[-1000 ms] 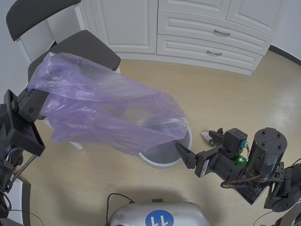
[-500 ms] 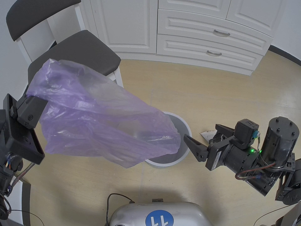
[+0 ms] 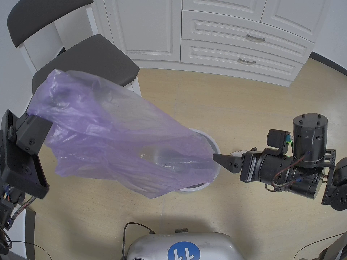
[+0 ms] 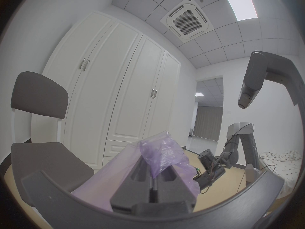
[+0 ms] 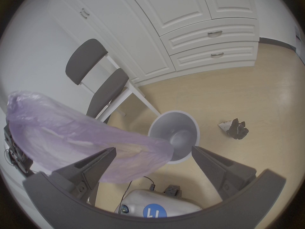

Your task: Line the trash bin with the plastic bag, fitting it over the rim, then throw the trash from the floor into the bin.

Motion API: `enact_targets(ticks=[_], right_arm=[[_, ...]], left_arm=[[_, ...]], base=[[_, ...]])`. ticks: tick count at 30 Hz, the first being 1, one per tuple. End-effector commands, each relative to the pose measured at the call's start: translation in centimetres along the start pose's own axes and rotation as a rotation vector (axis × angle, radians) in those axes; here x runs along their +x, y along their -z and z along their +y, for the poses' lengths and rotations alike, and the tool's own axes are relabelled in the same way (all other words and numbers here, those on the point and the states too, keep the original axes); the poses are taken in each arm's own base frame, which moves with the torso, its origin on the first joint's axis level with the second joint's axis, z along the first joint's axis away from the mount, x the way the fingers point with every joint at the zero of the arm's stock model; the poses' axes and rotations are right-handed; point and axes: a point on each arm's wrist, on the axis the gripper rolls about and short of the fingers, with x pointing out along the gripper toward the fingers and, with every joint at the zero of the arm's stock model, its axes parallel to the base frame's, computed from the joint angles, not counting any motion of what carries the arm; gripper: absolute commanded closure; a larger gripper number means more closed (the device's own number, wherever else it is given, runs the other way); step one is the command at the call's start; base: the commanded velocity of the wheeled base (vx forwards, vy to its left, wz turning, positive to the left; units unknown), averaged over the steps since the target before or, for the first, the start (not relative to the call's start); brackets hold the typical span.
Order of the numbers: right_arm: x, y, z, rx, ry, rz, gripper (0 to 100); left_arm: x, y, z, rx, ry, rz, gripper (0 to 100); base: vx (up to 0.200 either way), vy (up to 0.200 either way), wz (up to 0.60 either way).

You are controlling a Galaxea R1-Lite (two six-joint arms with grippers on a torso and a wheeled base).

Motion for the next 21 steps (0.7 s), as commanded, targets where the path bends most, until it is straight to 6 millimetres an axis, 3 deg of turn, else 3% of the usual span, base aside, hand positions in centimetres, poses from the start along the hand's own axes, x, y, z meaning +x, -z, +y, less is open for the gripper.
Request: enact_targets(ticks=[1, 21], right_arm=[[1.1, -0.1, -0.7, 0.007, 0.035, 0.009, 0], [2.4, 1.4, -0.9, -0.011, 0.052, 0.068, 0]], left_arm=[[-0.3, -0.5, -0.4, -0.011, 0.021, -0.019, 100], [-0.5, -1.8, -1.1, -0.043, 0.070, -0.084, 100]], base=[[0.000, 0.000, 0.00], [0.000, 0.000, 0.00]])
